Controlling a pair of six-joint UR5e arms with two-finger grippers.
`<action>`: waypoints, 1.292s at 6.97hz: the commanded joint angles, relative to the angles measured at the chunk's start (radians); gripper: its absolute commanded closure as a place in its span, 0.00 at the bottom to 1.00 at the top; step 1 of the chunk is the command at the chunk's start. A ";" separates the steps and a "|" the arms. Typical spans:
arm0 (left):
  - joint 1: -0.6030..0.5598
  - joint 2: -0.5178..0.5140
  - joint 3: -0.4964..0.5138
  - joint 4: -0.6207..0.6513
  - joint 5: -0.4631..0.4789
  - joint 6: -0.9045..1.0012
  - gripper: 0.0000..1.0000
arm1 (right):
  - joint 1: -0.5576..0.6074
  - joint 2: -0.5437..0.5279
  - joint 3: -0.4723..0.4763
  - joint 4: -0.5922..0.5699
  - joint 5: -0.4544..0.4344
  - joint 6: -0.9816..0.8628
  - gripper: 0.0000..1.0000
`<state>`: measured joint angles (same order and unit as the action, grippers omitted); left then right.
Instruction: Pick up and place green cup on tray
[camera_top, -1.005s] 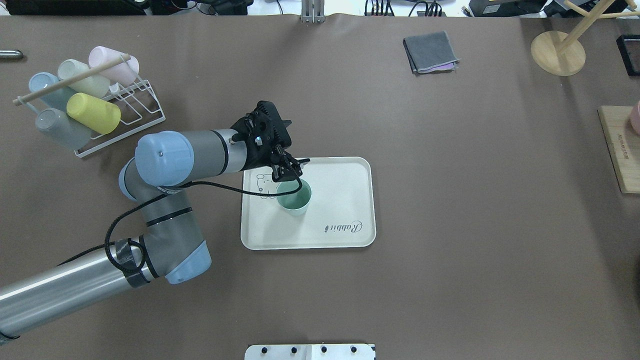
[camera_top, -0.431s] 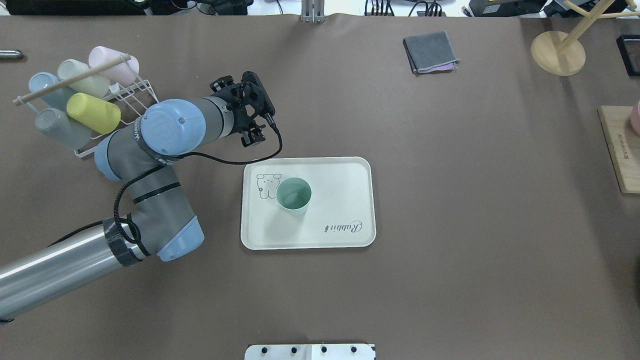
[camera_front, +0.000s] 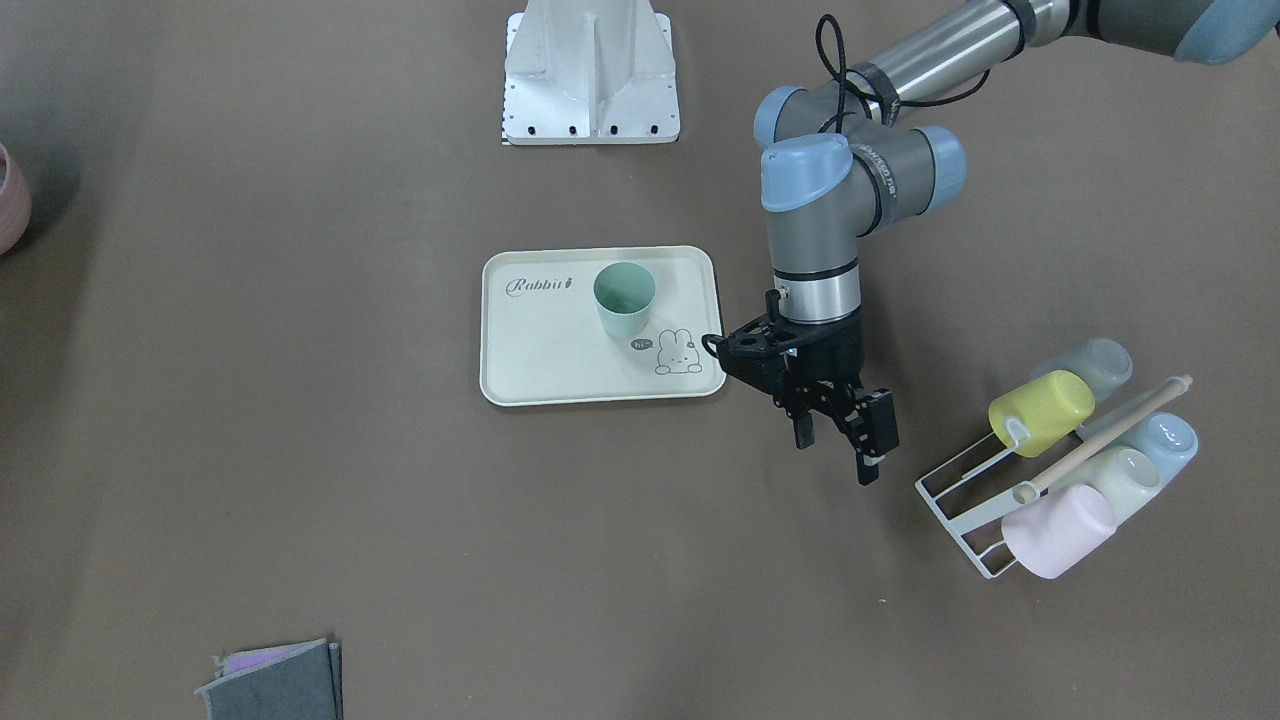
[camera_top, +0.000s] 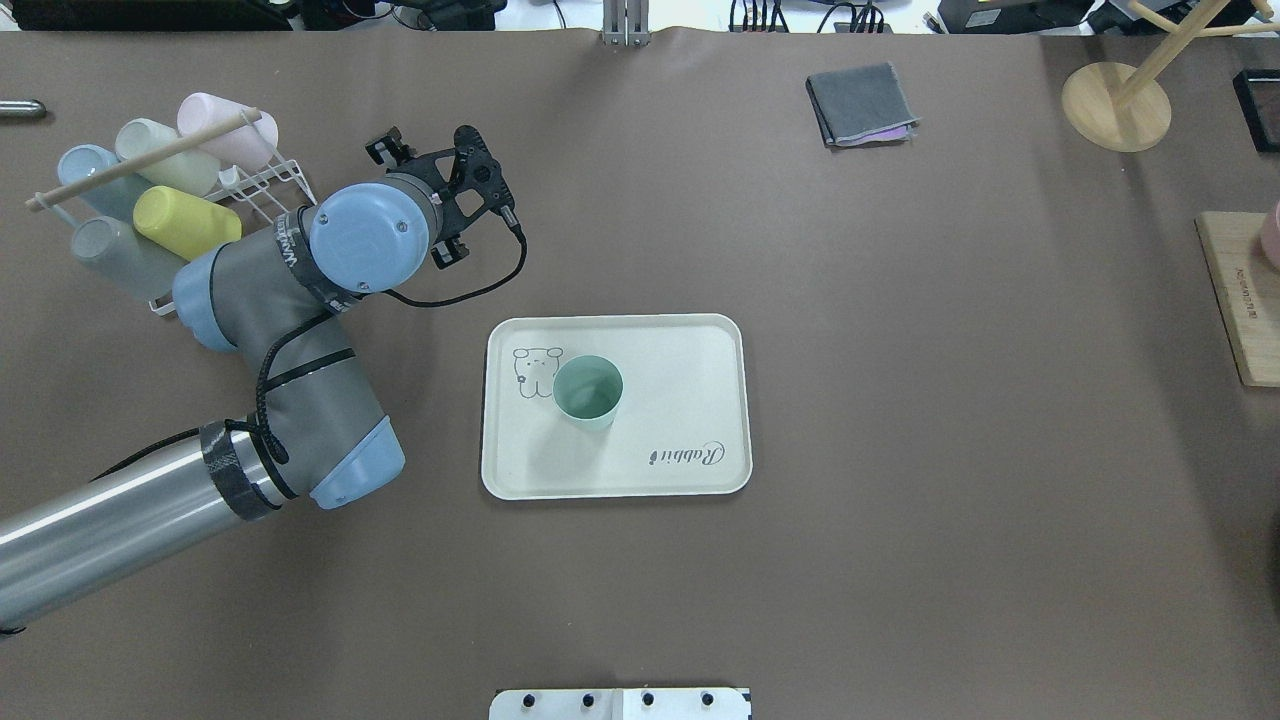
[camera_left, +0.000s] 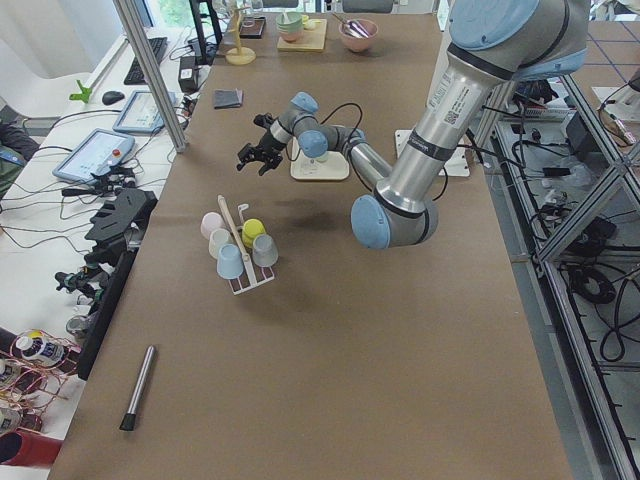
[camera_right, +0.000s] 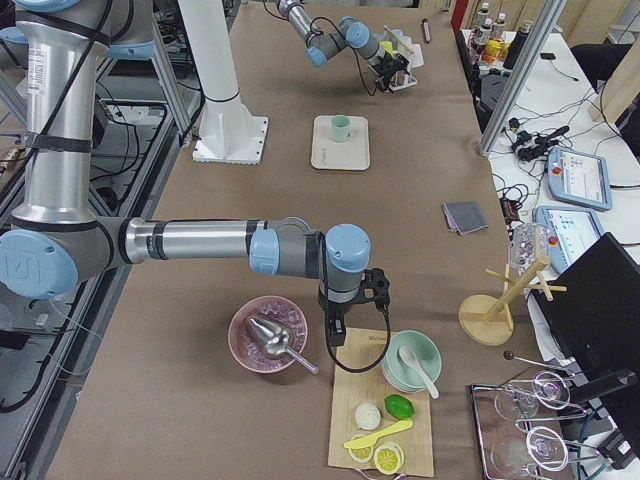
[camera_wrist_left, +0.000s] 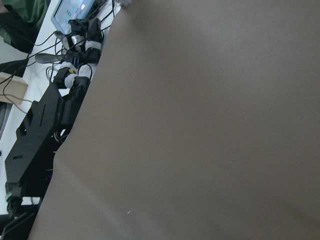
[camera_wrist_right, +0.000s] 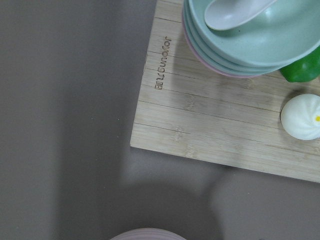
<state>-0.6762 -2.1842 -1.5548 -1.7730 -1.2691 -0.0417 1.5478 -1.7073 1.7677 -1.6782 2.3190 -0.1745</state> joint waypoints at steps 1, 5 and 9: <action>-0.083 0.000 -0.065 0.035 -0.031 -0.003 0.02 | 0.000 0.000 0.001 0.000 0.000 0.001 0.00; -0.372 0.145 -0.178 0.034 -0.550 -0.125 0.02 | 0.000 0.000 0.003 0.000 -0.001 0.001 0.00; -0.661 0.449 -0.163 0.041 -1.021 -0.121 0.02 | 0.000 0.002 0.004 0.002 -0.001 0.001 0.00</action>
<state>-1.2577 -1.8328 -1.7190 -1.7340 -2.1910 -0.1651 1.5478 -1.7060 1.7715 -1.6779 2.3179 -0.1734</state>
